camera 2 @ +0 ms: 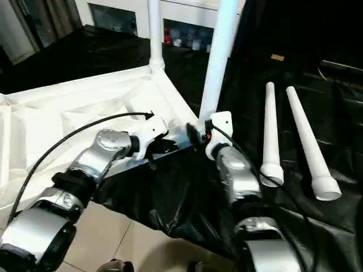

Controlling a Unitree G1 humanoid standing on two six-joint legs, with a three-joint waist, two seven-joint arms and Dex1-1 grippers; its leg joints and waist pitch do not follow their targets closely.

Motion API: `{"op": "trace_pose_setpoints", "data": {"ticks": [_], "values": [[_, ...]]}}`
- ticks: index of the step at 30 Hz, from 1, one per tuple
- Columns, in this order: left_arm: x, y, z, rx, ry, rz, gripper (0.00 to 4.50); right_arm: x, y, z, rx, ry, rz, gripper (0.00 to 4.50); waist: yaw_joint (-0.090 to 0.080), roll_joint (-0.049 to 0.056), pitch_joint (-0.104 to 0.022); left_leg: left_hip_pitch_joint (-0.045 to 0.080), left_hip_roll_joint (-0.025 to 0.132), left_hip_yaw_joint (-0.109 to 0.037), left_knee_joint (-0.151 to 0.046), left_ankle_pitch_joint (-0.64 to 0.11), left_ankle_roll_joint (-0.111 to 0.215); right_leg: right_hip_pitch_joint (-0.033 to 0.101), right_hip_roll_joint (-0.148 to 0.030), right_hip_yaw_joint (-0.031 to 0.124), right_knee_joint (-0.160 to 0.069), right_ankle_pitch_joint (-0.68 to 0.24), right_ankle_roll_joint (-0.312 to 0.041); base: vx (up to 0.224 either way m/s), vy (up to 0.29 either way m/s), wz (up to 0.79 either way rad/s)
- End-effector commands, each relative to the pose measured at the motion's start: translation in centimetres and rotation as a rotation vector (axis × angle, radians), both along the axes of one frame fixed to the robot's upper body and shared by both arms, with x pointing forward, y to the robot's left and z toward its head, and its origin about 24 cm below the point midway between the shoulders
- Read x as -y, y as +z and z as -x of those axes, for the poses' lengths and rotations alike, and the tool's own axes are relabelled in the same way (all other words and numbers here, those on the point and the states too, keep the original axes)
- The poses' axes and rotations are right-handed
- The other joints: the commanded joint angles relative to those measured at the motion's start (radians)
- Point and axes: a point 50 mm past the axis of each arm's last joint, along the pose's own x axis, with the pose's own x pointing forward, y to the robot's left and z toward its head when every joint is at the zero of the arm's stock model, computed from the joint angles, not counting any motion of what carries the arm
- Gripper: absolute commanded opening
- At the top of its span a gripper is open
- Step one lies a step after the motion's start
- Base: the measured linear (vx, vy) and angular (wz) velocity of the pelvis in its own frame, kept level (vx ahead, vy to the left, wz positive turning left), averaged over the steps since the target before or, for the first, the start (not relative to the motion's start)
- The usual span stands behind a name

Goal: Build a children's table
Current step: Rotate leg to tighten

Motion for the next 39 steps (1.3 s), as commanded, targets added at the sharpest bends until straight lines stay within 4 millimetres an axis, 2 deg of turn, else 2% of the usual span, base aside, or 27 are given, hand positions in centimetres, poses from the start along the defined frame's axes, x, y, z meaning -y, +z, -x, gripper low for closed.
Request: {"op": "trace_pose_setpoints", "data": {"ticks": [1, 2, 3, 6, 8, 10, 11, 14, 15, 17, 18, 19, 22, 26, 27, 28, 31, 33, 34, 35, 36, 37, 39], "values": [[1.1, -0.6, 1.1, -0.006, -0.099, 0.048, 0.0, -2.0, -0.4, 0.8, -0.005, 0.169, 0.015, 3.9, -0.003, -0.012, -0.068, -0.004, 0.039, -0.018, -0.054, -0.124, 0.107, 0.06, -0.079, 0.062, -0.067, -0.154, -0.213, 0.0, 0.0, 0.0], [0.0, -0.7, 1.3, -0.018, -0.156, 0.031, 0.0, -1.3, -0.2, 1.4, 0.011, 0.278, 0.051, 3.9, -0.003, -0.013, -0.067, -0.005, 0.038, -0.018, -0.053, -0.118, 0.117, 0.061, -0.079, 0.062, -0.066, -0.146, -0.214, 0.0, 0.0, 0.0], [-0.2, -0.6, 1.4, -0.021, -0.174, 0.03, 0.0, -1.1, -0.1, 1.6, 0.014, 0.314, 0.057, 3.9, -0.001, -0.013, -0.064, -0.004, 0.039, -0.017, -0.053, -0.126, 0.126, 0.061, -0.08, 0.061, -0.07, -0.162, -0.208, 0.0, 0.0, 0.0], [-0.8, -0.3, 1.7, -0.04, -0.236, 0.046, 0.0, -0.5, 0.1, 2.4, 0.015, 0.444, 0.074, 3.9, 0.001, -0.012, -0.062, -0.002, 0.044, -0.017, -0.055, -0.148, 0.119, 0.057, -0.08, 0.061, -0.075, -0.227, -0.201, 0.0, 0.0, 0.0], [-1.0, -0.3, 1.9, -0.049, -0.265, 0.045, 0.0, -0.3, 0.2, 2.8, 0.01, 0.502, 0.087, 3.9, 0.004, -0.01, -0.063, 0.0, 0.048, -0.017, -0.056, -0.147, 0.115, 0.056, -0.079, 0.061, -0.071, -0.213, -0.21, 0.0, 0.0, 0.0], [-1.4, -0.1, 2.3, -0.07, -0.341, 0.03, 0.0, 0.6, 0.4, 3.9, -0.02, 0.663, 0.119, 3.9, 0.003, -0.011, -0.061, -0.002, 0.048, -0.016, -0.054, -0.153, 0.121, 0.056, -0.076, 0.06, -0.068, -0.188, -0.22, 0.0, 0.0, 0.0], [-1.4, -0.1, 2.3, -0.07, -0.341, 0.03, 0.0, 0.6, 0.4, 3.9, -0.02, 0.663, 0.119, 3.9, 0.004, -0.011, -0.062, -0.001, 0.049, -0.016, -0.054, -0.154, 0.123, 0.057, -0.077, 0.06, -0.067, -0.185, -0.221, 0.0, 0.0, 0.0], [-1.8, 0.0, 2.6, -0.086, -0.397, 0.014, 0.0, 1.2, 0.5, 5.1, -0.065, 0.803, 0.152, 3.9, 0.004, -0.015, -0.06, -0.005, 0.047, -0.016, -0.053, -0.147, 0.131, 0.057, -0.078, 0.06, -0.068, -0.187, -0.22, 0.0, 0.0, 0.0], [-1.8, 0.0, 2.6, -0.086, -0.397, 0.014, 0.0, 1.2, 0.5, 5.1, -0.065, 0.803, 0.152, 3.73, 0.006, -0.015, -0.061, -0.003, 0.047, -0.016, -0.052, -0.144, 0.132, 0.056, -0.079, 0.06, -0.068, -0.193, -0.218, 0.0, 0.0, 0.0], [-2.0, 0.0, 2.7, -0.09, -0.431, -0.001, 0.0, 1.6, 0.4, 5.7, -0.101, 0.881, 0.175, 3.73, 0.007, -0.017, -0.06, -0.003, 0.047, -0.016, -0.052, -0.144, 0.133, 0.056, -0.078, 0.06, -0.069, -0.199, -0.216, 0.0, 0.0, 0.0], [-2.1, 0.0, 2.8, -0.095, -0.444, -0.007, 0.0, 1.7, 0.4, 5.9, -0.114, 0.906, 0.182, 3.55, 0.007, -0.017, -0.058, -0.002, 0.048, -0.016, -0.053, -0.146, 0.133, 0.053, -0.078, 0.06, -0.07, -0.204, -0.217, 0.0, 0.0, 0.0], [-2.1, 0.0, 2.8, -0.095, -0.444, -0.007, 0.0, 1.7, 0.4, 5.9, -0.114, 0.906, 0.182, 3.55, 0.007, -0.016, -0.058, -0.003, 0.048, -0.016, -0.053, -0.149, 0.131, 0.053, -0.079, 0.059, -0.07, -0.21, -0.217, 0.0, 0.0, 0.0], [-2.3, -0.1, 2.9, -0.1, -0.459, -0.01, 0.0, 1.5, 0.5, 6.1, -0.125, 0.921, 0.158, 3.24, 0.006, -0.017, -0.058, -0.002, 0.049, -0.017, -0.054, -0.154, 0.117, 0.052, -0.079, 0.06, -0.072, -0.233, -0.212, 0.0, 0.0, 0.0], [-2.3, 0.0, 2.8, -0.102, -0.446, 0.006, 0.0, 1.2, 0.4, 6.2, -0.129, 0.91, 0.126, 2.96, 0.007, -0.018, -0.058, -0.003, 0.049, -0.017, -0.054, -0.144, 0.116, 0.053, -0.08, 0.06, -0.07, -0.215, -0.216, 0.0, 0.0, 0.0], [-2.1, 0.1, 2.6, -0.099, -0.412, 0.03, 0.0, 0.8, 0.7, 6.0, -0.126, 0.849, 0.038, 2.94, 0.008, -0.019, -0.058, -0.003, 0.048, -0.017, -0.054, -0.141, 0.117, 0.053, -0.078, 0.06, -0.07, -0.213, -0.214, 0.0, 0.0, 0.0], [-2.1, 0.1, 2.6, -0.099, -0.412, 0.03, 0.0, 0.8, 0.7, 6.0, -0.126, 0.849, 0.038, 2.86, 0.007, -0.021, -0.057, -0.004, 0.048, -0.017, -0.054, -0.139, 0.117, 0.054, -0.079, 0.06, -0.07, -0.215, -0.213, 0.0, 0.0, 0.0], [-1.8, 0.2, 2.2, -0.096, -0.341, 0.051, 0.0, 0.5, 0.9, 5.3, -0.105, 0.719, -0.04, 2.79, 0.006, -0.018, -0.056, -0.002, 0.049, -0.019, -0.057, -0.159, 0.098, 0.051, -0.082, 0.06, -0.074, -0.266, -0.201, 0.0, 0.0, 0.0], [-1.5, 0.1, 1.6, -0.085, -0.264, 0.036, 0.0, 0.2, 0.6, 4.5, -0.087, 0.597, -0.05, 2.78, 0.001, -0.02, -0.054, -0.001, 0.046, -0.022, -0.06, -0.183, 0.077, 0.05, -0.084, 0.059, -0.083, -0.33, -0.183, 0.0, 0.0, 0.0], [-1.5, 0.1, 1.6, -0.085, -0.264, 0.036, 0.0, 0.2, 0.6, 4.5, -0.087, 0.597, -0.05, 2.78, -0.001, -0.019, -0.054, 0.0, 0.046, -0.021, -0.06, -0.186, 0.074, 0.048, -0.085, 0.06, -0.085, -0.339, -0.178, 0.0, 0.0, 0.0], [-1.1, 0.0, 1.0, -0.069, -0.174, 0.039, 0.0, -0.1, -0.3, 3.5, -0.079, 0.442, -0.009, 2.78, -0.003, -0.016, -0.054, 0.002, 0.046, -0.022, -0.06, -0.189, 0.064, 0.044, -0.087, 0.062, -0.087, -0.351, -0.176, 0.0, 0.0, 0.0], [-0.9, 0.0, 0.9, -0.07, -0.16, 0.041, 0.0, -0.2, -0.4, 3.3, -0.08, 0.407, -0.001, 2.77, -0.01, -0.017, -0.054, -0.001, 0.044, -0.025, -0.062, -0.183, 0.05, 0.046, -0.087, 0.059, -0.086, -0.356, -0.175, 0.0, 0.0, 0.0], [-0.2, -0.1, 0.6, -0.063, -0.103, 0.047, 0.0, -0.5, -1.0, 2.5, -0.085, 0.278, 0.026, 2.77, -0.017, -0.016, -0.056, -0.001, 0.043, -0.024, -0.062, -0.167, 0.036, 0.046, -0.084, 0.059, -0.083, -0.341, -0.179, 0.0, 0.0, 0.0], [0.6, -0.2, 0.4, -0.06, -0.051, 0.054, 0.0, -0.9, -1.4, 1.7, -0.089, 0.136, 0.045, 2.77, -0.023, -0.015, -0.055, 0.006, 0.041, -0.021, -0.06, -0.178, 0.037, 0.043, -0.082, 0.062, -0.085, -0.327, -0.192, 0.0, 0.0, 0.0]]}}
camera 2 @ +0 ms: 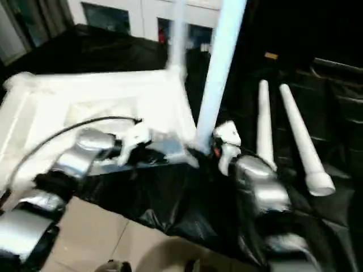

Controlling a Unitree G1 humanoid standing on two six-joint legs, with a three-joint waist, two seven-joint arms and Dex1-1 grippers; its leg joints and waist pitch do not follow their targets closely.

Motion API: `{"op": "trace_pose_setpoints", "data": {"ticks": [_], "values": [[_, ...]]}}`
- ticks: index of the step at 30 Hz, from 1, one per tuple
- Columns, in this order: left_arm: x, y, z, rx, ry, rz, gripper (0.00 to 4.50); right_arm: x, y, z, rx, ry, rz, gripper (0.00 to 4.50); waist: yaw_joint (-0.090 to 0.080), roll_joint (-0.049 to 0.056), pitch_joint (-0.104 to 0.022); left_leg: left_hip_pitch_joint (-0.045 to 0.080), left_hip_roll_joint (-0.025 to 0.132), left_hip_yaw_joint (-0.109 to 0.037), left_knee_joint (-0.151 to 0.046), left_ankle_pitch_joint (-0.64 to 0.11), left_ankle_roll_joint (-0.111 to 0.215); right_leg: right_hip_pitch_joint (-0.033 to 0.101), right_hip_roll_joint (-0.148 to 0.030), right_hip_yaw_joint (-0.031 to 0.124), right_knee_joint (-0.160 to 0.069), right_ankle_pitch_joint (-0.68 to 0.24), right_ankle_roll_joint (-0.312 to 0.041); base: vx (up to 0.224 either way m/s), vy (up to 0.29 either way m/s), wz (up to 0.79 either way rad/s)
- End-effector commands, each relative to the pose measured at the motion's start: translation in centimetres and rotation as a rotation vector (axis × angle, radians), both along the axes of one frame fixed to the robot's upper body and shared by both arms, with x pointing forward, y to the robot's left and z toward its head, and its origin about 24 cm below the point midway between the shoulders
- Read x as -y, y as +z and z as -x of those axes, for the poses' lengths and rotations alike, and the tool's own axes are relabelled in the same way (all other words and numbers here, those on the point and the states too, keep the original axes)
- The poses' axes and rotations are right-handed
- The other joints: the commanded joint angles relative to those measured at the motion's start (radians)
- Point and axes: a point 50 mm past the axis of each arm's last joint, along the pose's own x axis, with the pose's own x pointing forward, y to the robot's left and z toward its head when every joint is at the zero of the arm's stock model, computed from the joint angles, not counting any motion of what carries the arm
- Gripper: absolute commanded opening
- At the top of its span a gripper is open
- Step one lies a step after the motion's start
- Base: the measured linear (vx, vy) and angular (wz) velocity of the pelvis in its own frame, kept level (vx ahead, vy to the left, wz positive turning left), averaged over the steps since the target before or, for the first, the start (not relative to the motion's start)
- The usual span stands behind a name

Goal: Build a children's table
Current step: Rotate leg to tighten

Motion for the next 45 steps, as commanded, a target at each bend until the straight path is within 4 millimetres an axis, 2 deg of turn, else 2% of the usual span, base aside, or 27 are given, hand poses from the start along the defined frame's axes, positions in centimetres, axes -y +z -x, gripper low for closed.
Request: {"op": "trace_pose_setpoints", "data": {"ticks": [1, 3, 4, 7, 9, 11, 14, 16, 19, 21, 22, 24, 26, 27, 29, 30, 33, 38, 40, 42, 45], "values": [[2.7, -0.3, 0.0, 0.004, 0.071, 0.061, 0.0, -2.5, -1.6, -0.2, -0.059, -0.092, 0.02, 2.77, 0.001, -0.009, -0.059, 0.004, 0.041, -0.021, -0.06, -0.171, 0.045, 0.045, -0.085, 0.062, -0.084, -0.317, -0.197, 0.0, 0.0, 0.0], [3.2, -0.3, -0.1, 0.01, 0.091, 0.066, 0.0, -2.7, -1.6, -0.4, -0.063, -0.12, 0.01, 2.76, 0.001, -0.009, -0.059, 0.001, 0.038, -0.02, -0.06, -0.164, 0.055, 0.049, -0.082, 0.062, -0.085, -0.306, -0.193, 0.0, 0.0, 0.0], [4.3, -0.2, -0.1, 0.016, 0.121, 0.091, 0.0, -3.4, -1.5, -0.9, -0.073, -0.181, 0.001, 2.76, 0.003, -0.006, -0.062, 0.003, 0.041, -0.018, -0.058, -0.139, 0.07, 0.048, -0.081, 0.064, -0.079, -0.249, -0.202, 0.0, 0.0, 0.0], [5.1, -0.4, 0.1, 0.038, 0.128, 0.082, 0.0, -4.0, -1.2, -1.2, -0.05, -0.2, 0.011, 2.76, 0.005, -0.005, -0.066, 0.002, 0.039, -0.017, -0.056, -0.109, 0.089, 0.052, -0.076, 0.063, -0.069, -0.161, -0.224, 0.0, 0.0, 0.0], [5.4, -0.7, 0.3, 0.045, 0.118, 0.07, 0.0, -4.3, -0.8, -1.3, -0.026, -0.19, 0.017, 3.32, 0.007, -0.006, -0.065, -0.001, 0.039, -0.016, -0.056, -0.113, 0.107, 0.054, -0.078, 0.063, -0.067, -0.133, -0.232, 0.0, 0.0, 0.0], [5.4, -0.7, 0.4, 0.042, 0.106, 0.069, 0.0, -4.3, -0.7, -1.4, -0.019, -0.18, 0.007, 3.45, 0.007, -0.007, -0.063, -0.002, 0.038, -0.016, -0.056, -0.125, 0.114, 0.055, -0.08, 0.063, -0.07, -0.156, -0.226, 0.0, 0.0, 0.0], [5.2, -0.8, 0.4, 0.042, 0.097, 0.073, 0.0, -4.2, -0.5, -1.5, -0.011, -0.163, -0.013, 3.66, 0.007, -0.006, -0.061, 0.001, 0.039, -0.017, -0.058, -0.16, 0.102, 0.052, -0.082, 0.063, -0.079, -0.226, -0.21, 0.0, 0.0, 0.0], [4.6, -0.7, 0.6, 0.043, 0.067, 0.076, 0.0, -3.7, -0.3, -1.5, 0.029, -0.125, 0.014, 3.91, 0.007, -0.006, -0.061, 0.0, 0.039, -0.018, -0.059, -0.164, 0.098, 0.053, -0.082, 0.063, -0.08, -0.238, -0.205, 0.0, 0.0, 0.0], [3.8, -0.8, 0.8, 0.041, 0.017, 0.073, 0.0, -3.0, 0.0, -1.3, 0.055, -0.046, 0.023, 3.91, 0.005, -0.007, -0.062, -0.005, 0.04, -0.019, -0.057, -0.139, 0.115, 0.058, -0.081, 0.062, -0.072, -0.182, -0.217, 0.0, 0.0, 0.0], [2.8, -0.8, 0.9, 0.045, -0.026, 0.049, 0.0, -2.5, 0.2, -0.8, 0.067, 0.074, 0.037, 3.91, 0.002, -0.006, -0.063, -0.007, 0.038, -0.017, -0.054, -0.122, 0.137, 0.06, -0.079, 0.062, -0.068, -0.145, -0.228, 0.0, 0.0, 0.0], [2.6, -0.8, 0.9, 0.047, -0.036, 0.045, 0.0, -2.4, 0.2, -0.6, 0.068, 0.101, 0.041, 3.91, 0.003, -0.007, -0.063, -0.008, 0.037, -0.017, -0.053, -0.121, 0.144, 0.061, -0.079, 0.062, -0.069, -0.142, -0.227, 0.0, 0.0, 0.0], [1.7, -0.7, 1.0, 0.048, -0.092, 0.03, 0.0, -2.1, 0.5, 0.4, 0.066, 0.263, 0.044, 3.91, 0.004, -0.009, -0.061, -0.009, 0.038, -0.017, -0.053, -0.127, 0.157, 0.062, -0.08, 0.061, -0.074, -0.169, -0.213, 0.0, 0.0, 0.0], [1.4, -0.6, 1.1, 0.041, -0.116, 0.029, 0.0, -1.9, 0.6, 0.7, 0.065, 0.312, 0.054, 3.91, 0.004, -0.009, -0.06, -0.01, 0.04, -0.018, -0.054, -0.13, 0.154, 0.062, -0.081, 0.061, -0.074, -0.19, -0.21, 0.0, 0.0, 0.0], [1.0, -0.5, 1.3, 0.033, -0.156, 0.031, 0.0, -1.5, 0.7, 1.3, 0.061, 0.397, 0.074, 3.91, 0.005, -0.008, -0.058, -0.007, 0.042, -0.017, -0.055, -0.143, 0.145, 0.058, -0.078, 0.06, -0.078, -0.226, -0.207, 0.0, 0.0, 0.0], [0.9, -0.4, 1.4, 0.032, -0.167, 0.031, 0.0, -1.4, 0.7, 1.4, 0.061, 0.422, 0.082, 3.91, 0.005, -0.007, -0.058, -0.008, 0.045, -0.018, -0.056, -0.145, 0.138, 0.057, -0.078, 0.059, -0.075, -0.229, -0.213, 0.0, 0.0, 0.0], [0.7, -0.3, 1.5, 0.025, -0.195, 0.032, 0.0, -1.2, 0.7, 1.8, 0.055, 0.472, 0.093, 3.91, 0.007, -0.006, -0.058, -0.004, 0.047, -0.017, -0.056, -0.152, 0.133, 0.055, -0.079, 0.06, -0.076, -0.231, -0.217, 0.0, 0.0, 0.0], [0.1, 0.2, 1.9, 0.01, -0.274, 0.037, 0.0, -0.4, 0.9, 2.9, 0.023, 0.614, 0.115, 3.91, 0.012, -0.007, -0.06, -0.007, 0.046, -0.016, -0.053, -0.138, 0.147, 0.058, -0.077, 0.061, -0.068, -0.176, -0.229, 0.0, 0.0, 0.0], [-0.2, 0.3, 2.1, 0.004, -0.323, 0.018, 0.0, 0.1, 1.0, 3.6, -0.008, 0.698, 0.143, 3.41, 0.016, -0.005, -0.063, -0.007, 0.049, -0.015, -0.05, -0.108, 0.157, 0.056, -0.079, 0.061, -0.06, -0.12, -0.252, 0.0, 0.0, 0.0], [-0.6, 0.1, 2.3, -0.003, -0.347, 0.007, 0.0, 0.2, 1.0, 4.0, -0.021, 0.737, 0.16, 3.2, 0.022, -0.008, -0.065, -0.009, 0.048, -0.015, -0.047, -0.093, 0.164, 0.058, -0.078, 0.061, -0.056, -0.092, -0.25, 0.0, 0.0, 0.0], [-0.8, 0.1, 2.3, -0.004, -0.351, 0.0, 0.0, 0.1, 1.0, 4.1, -0.026, 0.74, 0.152, 3.11, 0.026, -0.006, -0.066, -0.008, 0.049, -0.015, -0.047, -0.088, 0.168, 0.056, -0.078, 0.06, -0.055, -0.079, -0.255, 0.0, 0.0, 0.0], [-0.9, 0.0, 2.4, -0.011, -0.351, 0.007, 0.0, -0.1, 1.0, 4.4, -0.042, 0.752, 0.127, 2.85, 0.028, -0.005, -0.066, -0.008, 0.05, -0.015, -0.048, -0.094, 0.158, 0.055, -0.078, 0.06, -0.056, -0.087, -0.259, 0.0, 0.0, 0.0]]}}
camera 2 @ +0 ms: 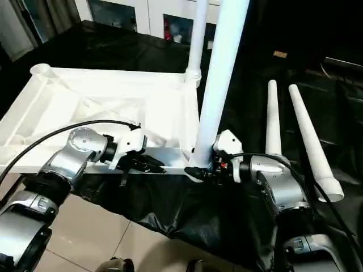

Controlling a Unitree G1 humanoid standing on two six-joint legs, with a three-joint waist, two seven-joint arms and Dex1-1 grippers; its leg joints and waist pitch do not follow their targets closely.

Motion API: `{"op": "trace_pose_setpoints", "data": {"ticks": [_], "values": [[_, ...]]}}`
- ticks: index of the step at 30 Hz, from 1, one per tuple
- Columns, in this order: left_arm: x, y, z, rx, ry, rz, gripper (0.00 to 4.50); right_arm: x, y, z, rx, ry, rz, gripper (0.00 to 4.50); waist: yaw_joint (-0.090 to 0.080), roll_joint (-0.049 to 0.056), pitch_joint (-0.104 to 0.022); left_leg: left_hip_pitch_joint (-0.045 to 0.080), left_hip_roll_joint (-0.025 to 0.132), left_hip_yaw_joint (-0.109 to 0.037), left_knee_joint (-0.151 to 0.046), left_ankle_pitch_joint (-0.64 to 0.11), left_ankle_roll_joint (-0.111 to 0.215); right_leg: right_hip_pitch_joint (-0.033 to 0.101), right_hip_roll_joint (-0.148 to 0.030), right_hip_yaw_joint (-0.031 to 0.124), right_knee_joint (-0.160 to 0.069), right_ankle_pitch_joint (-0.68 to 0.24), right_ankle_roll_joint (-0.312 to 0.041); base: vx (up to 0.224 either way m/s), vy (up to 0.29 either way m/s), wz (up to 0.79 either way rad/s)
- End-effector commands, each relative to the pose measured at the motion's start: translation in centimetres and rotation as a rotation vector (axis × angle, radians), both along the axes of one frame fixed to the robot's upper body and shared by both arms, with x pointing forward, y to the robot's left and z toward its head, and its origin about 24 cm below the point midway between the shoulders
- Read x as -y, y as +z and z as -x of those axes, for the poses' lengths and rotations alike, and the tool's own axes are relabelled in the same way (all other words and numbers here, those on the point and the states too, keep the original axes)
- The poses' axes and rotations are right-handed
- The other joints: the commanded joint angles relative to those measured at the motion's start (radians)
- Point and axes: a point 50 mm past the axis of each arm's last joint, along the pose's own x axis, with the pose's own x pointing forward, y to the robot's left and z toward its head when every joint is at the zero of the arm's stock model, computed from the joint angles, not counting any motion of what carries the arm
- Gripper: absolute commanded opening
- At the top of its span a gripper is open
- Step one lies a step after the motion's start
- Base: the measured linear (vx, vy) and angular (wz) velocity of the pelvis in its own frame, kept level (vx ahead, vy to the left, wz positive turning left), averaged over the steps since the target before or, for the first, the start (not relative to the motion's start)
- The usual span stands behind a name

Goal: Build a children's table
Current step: Rotate leg to tighten

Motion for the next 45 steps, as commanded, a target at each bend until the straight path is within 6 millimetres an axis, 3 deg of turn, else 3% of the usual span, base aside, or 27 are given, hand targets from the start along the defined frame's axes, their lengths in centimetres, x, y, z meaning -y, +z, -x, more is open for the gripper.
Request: {"op": "trace_pose_setpoints", "data": {"ticks": [1, 7, 8, 9, 10, 12, 14, 15, 20, 21, 22, 23, 28, 29, 32, 37, 40, 45], "values": [[1.4, -0.4, 0.5, -0.005, -0.04, 0.03, 0.0, -2.3, -0.4, 1.0, -0.04, 0.135, -0.023, 2.81, 0.001, -0.011, -0.067, 0.005, 0.049, -0.016, -0.05, -0.097, 0.146, 0.064, -0.079, 0.059, -0.057, -0.091, -0.258, 0.0, 0.0, 0.0], [1.9, -0.4, -0.1, 0.0, 0.072, 0.071, 0.0, -2.9, -1.4, 0.3, -0.066, -0.045, -0.062, 2.74, 0.002, -0.011, -0.067, 0.003, 0.048, -0.017, -0.051, -0.107, 0.127, 0.065, -0.081, 0.059, -0.06, -0.121, -0.248, 0.0, 0.0, 0.0], [1.9, -0.4, -0.1, 0.0, 0.072, 0.071, 0.0, -2.9, -1.4, 0.3, -0.066, -0.045, -0.062, 2.74, -0.001, -0.011, -0.066, 0.004, 0.047, -0.017, -0.052, -0.119, 0.113, 0.062, -0.082, 0.059, -0.064, -0.154, -0.24, 0.0, 0.0, 0.0], [2.2, -0.4, -0.5, 0.003, 0.127, 0.07, 0.0, -3.0, -1.8, -0.6, -0.041, -0.171, -0.054, 2.74, -0.002, -0.012, -0.065, 0.004, 0.046, -0.018, -0.053, -0.128, 0.105, 0.063, -0.082, 0.058, -0.066, -0.176, -0.234, 0.0, 0.0, 0.0], [2.8, -0.5, -1.1, 0.009, 0.211, 0.073, 0.0, -3.2, -2.4, -1.8, -0.025, -0.37, -0.049, 2.74, -0.014, -0.009, -0.058, 0.007, 0.044, -0.02, -0.059, -0.177, 0.064, 0.056, -0.087, 0.059, -0.081, -0.298, -0.21, 0.0, 0.0, 0.0], [3.3, -0.7, -1.3, 0.017, 0.253, 0.07, 0.0, -3.5, -2.8, -2.5, -0.034, -0.484, -0.05, 2.73, -0.022, -0.012, -0.058, 0.013, 0.04, -0.025, -0.062, -0.196, 0.032, 0.06, -0.088, 0.059, -0.09, -0.381, -0.183, 0.0, 0.0, 0.0], [3.6, -0.7, -1.4, 0.025, 0.262, 0.061, 0.0, -3.6, -2.9, -2.8, -0.039, -0.529, -0.048, 2.73, -0.025, -0.008, -0.059, 0.021, 0.041, -0.022, -0.062, -0.199, 0.035, 0.052, -0.083, 0.062, -0.091, -0.352, -0.188, 0.0, 0.0, 0.0], [5.0, -1.0, -1.7, 0.031, 0.334, 0.06, 0.0, -4.6, -3.3, -3.6, -0.053, -0.676, -0.063, 2.72, -0.026, -0.007, -0.057, 0.02, 0.042, -0.021, -0.062, -0.198, 0.041, 0.052, -0.083, 0.064, -0.089, -0.331, -0.192, 0.0, 0.0, 0.0], [6.5, -1.1, -2.0, 0.038, 0.422, 0.076, 0.0, -6.1, -3.4, -4.3, -0.062, -0.81, -0.086, 2.72, -0.026, -0.006, -0.062, 0.02, 0.04, -0.02, -0.062, -0.175, 0.04, 0.054, -0.081, 0.064, -0.084, -0.278, -0.202, 0.0, 0.0, 0.0], [7.3, -1.2, -1.9, 0.047, 0.438, 0.081, 0.0, -7.2, -3.2, -4.6, -0.041, -0.845, -0.107, 2.72, -0.025, -0.007, -0.061, 0.019, 0.039, -0.018, -0.061, -0.172, 0.046, 0.053, -0.082, 0.065, -0.084, -0.261, -0.205, 0.0, 0.0, 0.0], [7.4, -1.2, -1.9, 0.05, 0.437, 0.081, 0.0, -7.3, -3.1, -4.7, -0.033, -0.845, -0.111, 2.72, -0.024, -0.006, -0.062, 0.021, 0.04, -0.018, -0.061, -0.173, 0.048, 0.052, -0.083, 0.066, -0.082, -0.255, -0.209, 0.0, 0.0, 0.0], [7.6, -1.2, -1.9, 0.053, 0.436, 0.081, 0.0, -7.5, -3.0, -4.8, -0.023, -0.846, -0.115, 3.28, -0.025, -0.008, -0.064, 0.016, 0.038, -0.019, -0.06, -0.161, 0.056, 0.058, -0.082, 0.066, -0.078, -0.232, -0.211, 0.0, 0.0, 0.0], [7.5, -1.2, -1.6, 0.077, 0.392, 0.081, 0.0, -7.5, -2.4, -4.9, -0.023, -0.811, -0.179, 3.78, -0.026, -0.008, -0.06, 0.013, 0.038, -0.019, -0.062, -0.17, 0.084, 0.06, -0.081, 0.065, -0.079, -0.227, -0.207, 0.0, 0.0, 0.0], [7.4, -1.2, -1.6, 0.078, 0.39, 0.08, 0.0, -7.5, -2.4, -4.9, -0.021, -0.807, -0.179, 3.87, -0.025, -0.013, -0.058, 0.012, 0.038, -0.019, -0.062, -0.17, 0.086, 0.06, -0.082, 0.066, -0.08, -0.243, -0.202, 0.0, 0.0, 0.0], [6.4, -1.2, -1.4, 0.103, 0.325, 0.062, 0.0, -6.1, -1.8, -4.8, 0.026, -0.716, -0.191, 4.01, -0.025, -0.015, -0.059, 0.008, 0.038, -0.02, -0.061, -0.166, 0.097, 0.062, -0.083, 0.065, -0.081, -0.257, -0.191, 0.0, 0.0, 0.0], [4.7, -1.4, -1.2, 0.083, 0.263, 0.046, 0.0, -4.6, -1.6, -3.9, 0.051, -0.521, -0.155, 4.01, -0.023, -0.016, -0.06, 0.007, 0.037, -0.018, -0.058, -0.149, 0.122, 0.064, -0.081, 0.065, -0.079, -0.226, -0.196, 0.0, 0.0, 0.0], [4.1, -1.3, -1.1, 0.069, 0.24, 0.049, 0.0, -4.1, -1.5, -3.3, 0.066, -0.433, -0.132, 4.01, -0.023, -0.015, -0.059, 0.009, 0.042, -0.018, -0.059, -0.148, 0.121, 0.062, -0.082, 0.065, -0.078, -0.225, -0.205, 0.0, 0.0, 0.0], [2.4, -0.8, -0.4, 0.027, 0.104, 0.062, 0.0, -2.2, -1.1, -0.9, 0.042, -0.151, -0.075, 4.01, -0.017, -0.016, -0.059, 0.006, 0.045, -0.017, -0.059, -0.135, 0.144, 0.066, -0.077, 0.062, -0.072, -0.175, -0.22, 0.0, 0.0, 0.0]]}}
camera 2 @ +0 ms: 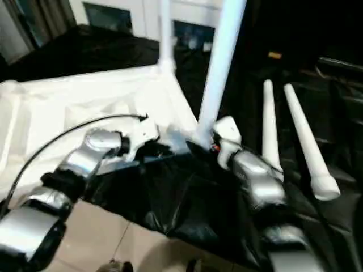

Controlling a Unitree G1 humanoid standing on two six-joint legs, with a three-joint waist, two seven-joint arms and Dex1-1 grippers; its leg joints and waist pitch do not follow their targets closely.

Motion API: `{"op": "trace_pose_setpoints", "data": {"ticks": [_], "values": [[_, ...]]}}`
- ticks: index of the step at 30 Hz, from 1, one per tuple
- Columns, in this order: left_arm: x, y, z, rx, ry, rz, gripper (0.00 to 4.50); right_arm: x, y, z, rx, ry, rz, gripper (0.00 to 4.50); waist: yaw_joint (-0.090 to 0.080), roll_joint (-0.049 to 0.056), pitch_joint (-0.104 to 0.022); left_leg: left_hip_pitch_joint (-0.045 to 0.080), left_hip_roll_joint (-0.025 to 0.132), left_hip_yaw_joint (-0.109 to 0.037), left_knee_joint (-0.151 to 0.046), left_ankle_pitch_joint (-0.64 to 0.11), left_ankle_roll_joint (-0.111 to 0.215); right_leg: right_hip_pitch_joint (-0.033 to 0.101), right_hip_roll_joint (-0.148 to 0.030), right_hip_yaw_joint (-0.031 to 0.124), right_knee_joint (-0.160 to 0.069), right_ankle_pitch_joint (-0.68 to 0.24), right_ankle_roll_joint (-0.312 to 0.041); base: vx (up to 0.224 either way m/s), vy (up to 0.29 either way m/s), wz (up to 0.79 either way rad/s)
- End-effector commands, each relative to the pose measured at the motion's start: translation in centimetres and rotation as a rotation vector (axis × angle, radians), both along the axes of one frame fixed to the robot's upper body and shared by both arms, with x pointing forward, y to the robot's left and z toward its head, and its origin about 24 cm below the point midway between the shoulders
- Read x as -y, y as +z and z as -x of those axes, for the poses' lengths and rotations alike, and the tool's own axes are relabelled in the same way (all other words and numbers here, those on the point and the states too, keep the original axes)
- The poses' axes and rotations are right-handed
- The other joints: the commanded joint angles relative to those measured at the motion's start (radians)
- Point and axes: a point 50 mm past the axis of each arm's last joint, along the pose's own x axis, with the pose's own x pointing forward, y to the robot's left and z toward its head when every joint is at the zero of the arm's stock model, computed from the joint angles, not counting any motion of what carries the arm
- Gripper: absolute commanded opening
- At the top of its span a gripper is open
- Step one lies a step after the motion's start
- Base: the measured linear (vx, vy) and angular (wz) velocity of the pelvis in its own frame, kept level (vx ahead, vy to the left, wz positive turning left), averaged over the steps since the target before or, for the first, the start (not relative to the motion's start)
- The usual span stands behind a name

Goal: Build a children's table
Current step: Rotate leg to tighten

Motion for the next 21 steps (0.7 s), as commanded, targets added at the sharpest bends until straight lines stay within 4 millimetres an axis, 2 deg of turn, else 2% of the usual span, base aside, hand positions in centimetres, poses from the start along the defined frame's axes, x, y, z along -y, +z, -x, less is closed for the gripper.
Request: {"op": "trace_pose_setpoints", "data": {"ticks": [1, 5, 6, 10, 17, 21], "values": [[1.1, -0.5, 1.1, -0.026, -0.109, 0.036, 0.0, -1.7, -0.1, 1.2, -0.035, 0.2, 0.006, 4.01, 0.006, -0.016, -0.06, -0.006, 0.047, -0.017, -0.052, -0.135, 0.145, 0.056, -0.078, 0.058, -0.066, -0.168, -0.226, 0.0, 0.0, 0.0], [0.6, -0.5, 1.5, -0.039, -0.171, 0.019, 0.0, -1.1, 0.1, 2.0, -0.059, 0.306, 0.038, 4.01, 0.008, -0.013, -0.058, -0.004, 0.049, -0.017, -0.053, -0.154, 0.137, 0.054, -0.08, 0.059, -0.071, -0.193, -0.231, 0.0, 0.0, 0.0], [0.5, -0.5, 1.6, -0.041, -0.181, 0.014, 0.0, -1.1, 0.2, 2.1, -0.064, 0.321, 0.046, 3.74, 0.011, -0.009, -0.057, -0.003, 0.049, -0.017, -0.054, -0.158, 0.131, 0.052, -0.079, 0.059, -0.072, -0.204, -0.229, 0.0, 0.0, 0.0], [0.3, -0.5, 1.8, -0.049, -0.206, 0.007, 0.0, -1.0, 0.5, 2.2, -0.071, 0.348, 0.055, 3.47, 0.013, -0.01, -0.057, -0.002, 0.05, -0.017, -0.055, -0.163, 0.115, 0.051, -0.08, 0.059, -0.073, -0.214, -0.229, 0.0, 0.0, 0.0], [-0.4, -0.4, 1.9, -0.064, -0.223, 0.008, 0.0, -1.1, 0.9, 2.6, -0.106, 0.398, 0.044, 2.92, 0.018, -0.01, -0.062, -0.005, 0.049, -0.017, -0.05, -0.115, 0.132, 0.055, -0.078, 0.058, -0.061, -0.121, -0.246, 0.0, 0.0, 0.0], [-0.3, -0.3, 1.6, -0.058, -0.177, 0.023, 0.0, -1.5, 0.5, 2.7, -0.127, 0.346, -0.003, 2.74, 0.019, -0.011, -0.061, -0.004, 0.05, -0.018, -0.051, -0.125, 0.126, 0.054, -0.08, 0.057, -0.063, -0.143, -0.244, 0.0, 0.0, 0.0]]}}
